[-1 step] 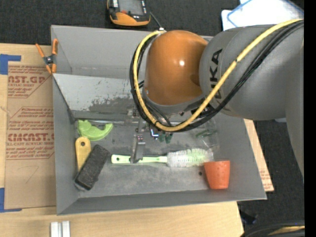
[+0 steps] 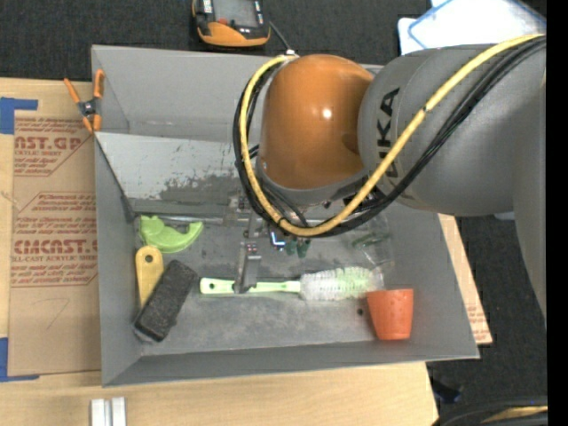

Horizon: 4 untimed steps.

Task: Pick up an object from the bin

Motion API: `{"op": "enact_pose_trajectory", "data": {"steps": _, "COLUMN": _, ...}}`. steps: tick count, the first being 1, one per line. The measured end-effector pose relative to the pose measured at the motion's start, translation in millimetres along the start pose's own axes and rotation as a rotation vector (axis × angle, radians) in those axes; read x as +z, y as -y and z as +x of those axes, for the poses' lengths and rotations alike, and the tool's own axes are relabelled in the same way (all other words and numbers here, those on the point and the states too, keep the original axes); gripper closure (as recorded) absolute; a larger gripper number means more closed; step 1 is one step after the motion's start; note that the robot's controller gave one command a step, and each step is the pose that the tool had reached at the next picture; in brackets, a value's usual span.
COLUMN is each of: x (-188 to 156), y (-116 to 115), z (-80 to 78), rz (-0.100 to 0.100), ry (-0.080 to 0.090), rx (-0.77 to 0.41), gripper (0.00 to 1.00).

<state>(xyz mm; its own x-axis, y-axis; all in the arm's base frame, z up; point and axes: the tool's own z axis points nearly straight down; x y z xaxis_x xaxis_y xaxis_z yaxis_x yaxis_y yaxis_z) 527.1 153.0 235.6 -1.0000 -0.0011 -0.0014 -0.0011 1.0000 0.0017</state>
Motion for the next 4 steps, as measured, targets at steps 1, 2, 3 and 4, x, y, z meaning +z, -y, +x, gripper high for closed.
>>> {"op": "enact_pose_trajectory", "data": {"steps": 1, "x": 76, "y": -6, "z": 47.7, "rz": 0.001, "ry": -0.008, "rx": -0.130, "gripper": 0.00}}
{"op": "enact_pose_trajectory", "data": {"steps": 2, "x": 68, "y": 4, "z": 44.5, "rz": -0.002, "ry": 0.009, "rx": -0.108, "gripper": 0.00}}
{"op": "enact_pose_trajectory", "data": {"steps": 3, "x": 101, "y": 45, "z": 33.4, "rz": 0.001, "ry": -0.003, "rx": -0.055, "gripper": 0.00}}
{"op": "enact_pose_trajectory", "data": {"steps": 4, "x": 97, "y": 11, "z": 21.1, "rz": -0.007, "ry": 0.012, "rx": -0.070, "gripper": 0.00}}
